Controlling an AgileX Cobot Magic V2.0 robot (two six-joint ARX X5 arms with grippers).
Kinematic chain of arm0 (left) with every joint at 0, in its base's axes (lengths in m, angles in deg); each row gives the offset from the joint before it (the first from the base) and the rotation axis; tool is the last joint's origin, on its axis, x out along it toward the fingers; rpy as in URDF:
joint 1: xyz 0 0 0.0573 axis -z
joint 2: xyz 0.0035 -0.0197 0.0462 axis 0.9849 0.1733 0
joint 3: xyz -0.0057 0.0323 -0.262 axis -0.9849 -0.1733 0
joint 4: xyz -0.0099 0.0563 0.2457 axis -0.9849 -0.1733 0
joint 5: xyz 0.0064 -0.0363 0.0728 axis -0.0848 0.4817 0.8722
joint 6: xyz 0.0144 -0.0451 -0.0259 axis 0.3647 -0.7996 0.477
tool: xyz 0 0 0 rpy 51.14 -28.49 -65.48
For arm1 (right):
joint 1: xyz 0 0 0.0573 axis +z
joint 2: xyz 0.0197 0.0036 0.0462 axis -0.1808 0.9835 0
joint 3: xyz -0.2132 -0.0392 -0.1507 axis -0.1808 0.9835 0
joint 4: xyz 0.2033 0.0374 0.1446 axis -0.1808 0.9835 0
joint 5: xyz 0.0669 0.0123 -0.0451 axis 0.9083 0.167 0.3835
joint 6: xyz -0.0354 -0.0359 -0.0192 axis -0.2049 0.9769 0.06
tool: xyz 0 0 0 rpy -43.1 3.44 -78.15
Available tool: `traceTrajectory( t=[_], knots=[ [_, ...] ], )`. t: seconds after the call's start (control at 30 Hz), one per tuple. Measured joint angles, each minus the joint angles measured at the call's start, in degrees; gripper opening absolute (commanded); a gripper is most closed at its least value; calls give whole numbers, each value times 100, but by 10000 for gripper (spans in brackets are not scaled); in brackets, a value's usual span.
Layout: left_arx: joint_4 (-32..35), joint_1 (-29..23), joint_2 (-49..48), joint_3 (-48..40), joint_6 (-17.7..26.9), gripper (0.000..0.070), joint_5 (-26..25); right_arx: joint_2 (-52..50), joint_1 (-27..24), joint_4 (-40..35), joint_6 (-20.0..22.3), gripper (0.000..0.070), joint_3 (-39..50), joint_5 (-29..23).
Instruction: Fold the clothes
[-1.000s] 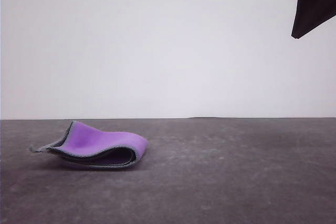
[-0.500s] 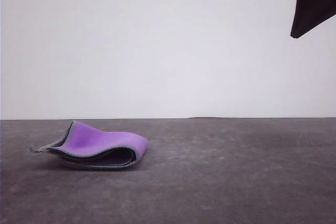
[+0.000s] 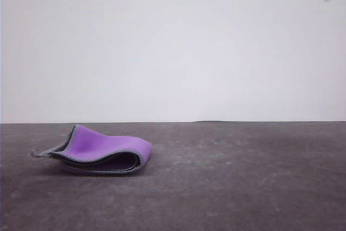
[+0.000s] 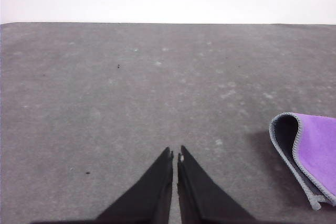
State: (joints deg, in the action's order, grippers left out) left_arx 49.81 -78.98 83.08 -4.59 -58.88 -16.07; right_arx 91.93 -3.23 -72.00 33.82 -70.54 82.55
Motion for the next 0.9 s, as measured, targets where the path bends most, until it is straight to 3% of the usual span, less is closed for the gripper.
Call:
traceTrajectory(
  t=[0.17,0.3,0.4,0.67,0.9],
  knots=[
    [-1,0,0,-1,0,0,1,-2060,-46,-1507,-140,10,2272,-4],
    [-1,0,0,-1,0,0,1,-3466,-141,-1560,-234,10,4063,97],
    [0,0,0,0,0,0,1,-4265,-292,-1555,-256,10,4906,288],
    [-1,0,0,-1,0,0,1,-5412,-435,-1602,-378,10,5567,402],
    [-1,0,0,-1,0,0,1,-5622,-498,-991,-377,10,5609,404]
  ],
)
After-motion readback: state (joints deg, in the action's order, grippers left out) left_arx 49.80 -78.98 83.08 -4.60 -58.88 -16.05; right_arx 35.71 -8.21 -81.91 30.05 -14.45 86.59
